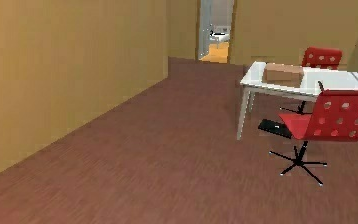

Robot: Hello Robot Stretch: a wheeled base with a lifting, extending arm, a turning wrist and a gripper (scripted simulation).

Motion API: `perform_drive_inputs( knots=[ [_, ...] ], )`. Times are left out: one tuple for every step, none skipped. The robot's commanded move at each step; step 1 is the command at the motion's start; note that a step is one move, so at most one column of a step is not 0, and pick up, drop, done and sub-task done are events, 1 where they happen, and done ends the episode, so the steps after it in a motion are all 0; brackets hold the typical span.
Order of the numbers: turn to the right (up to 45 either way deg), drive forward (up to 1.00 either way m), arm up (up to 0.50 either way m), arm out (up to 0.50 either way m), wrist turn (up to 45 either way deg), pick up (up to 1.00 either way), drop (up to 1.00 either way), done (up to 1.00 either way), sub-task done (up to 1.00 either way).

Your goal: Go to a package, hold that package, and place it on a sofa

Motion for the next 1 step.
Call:
perform_drive_inputs(
  knots=[
    [0.0,1.0,0.0,0.0,0.0,0.0,0.0,0.0,0.0]
  ],
)
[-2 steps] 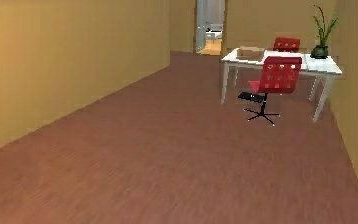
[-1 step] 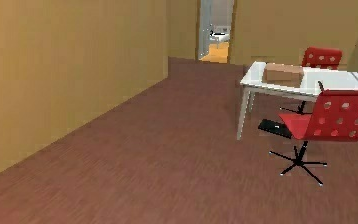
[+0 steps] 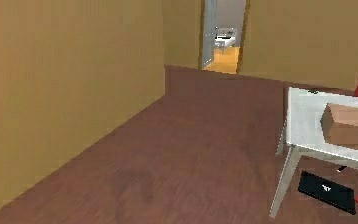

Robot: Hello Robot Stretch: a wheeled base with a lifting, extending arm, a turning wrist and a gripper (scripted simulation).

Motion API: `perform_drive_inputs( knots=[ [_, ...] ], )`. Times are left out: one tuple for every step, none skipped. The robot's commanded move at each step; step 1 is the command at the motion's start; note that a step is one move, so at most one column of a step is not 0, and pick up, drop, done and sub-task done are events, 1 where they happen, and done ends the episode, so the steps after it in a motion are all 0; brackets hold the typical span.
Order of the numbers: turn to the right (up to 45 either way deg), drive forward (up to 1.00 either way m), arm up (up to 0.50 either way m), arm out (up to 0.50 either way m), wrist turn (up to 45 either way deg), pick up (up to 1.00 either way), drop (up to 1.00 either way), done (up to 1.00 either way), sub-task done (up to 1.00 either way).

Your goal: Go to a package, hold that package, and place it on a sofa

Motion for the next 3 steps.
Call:
perform_drive_inputs(
  knots=[
    [3.0,0.0,0.0,0.0,0.0,0.0,0.0,0.0,0.0],
    [0.0,1.0,0.0,0.0,0.0,0.0,0.0,0.0,0.0],
    [12.0,0.0,0.0,0.0,0.0,0.0,0.0,0.0,0.0]
  ],
)
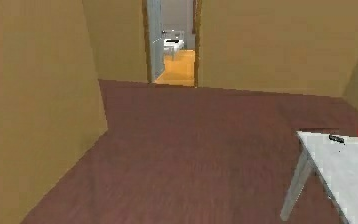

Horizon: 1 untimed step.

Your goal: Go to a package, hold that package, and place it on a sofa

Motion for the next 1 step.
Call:
perform_drive_inputs(
  knots=[
    [0.0,1.0,0.0,0.0,0.0,0.0,0.0,0.0,0.0]
  ],
)
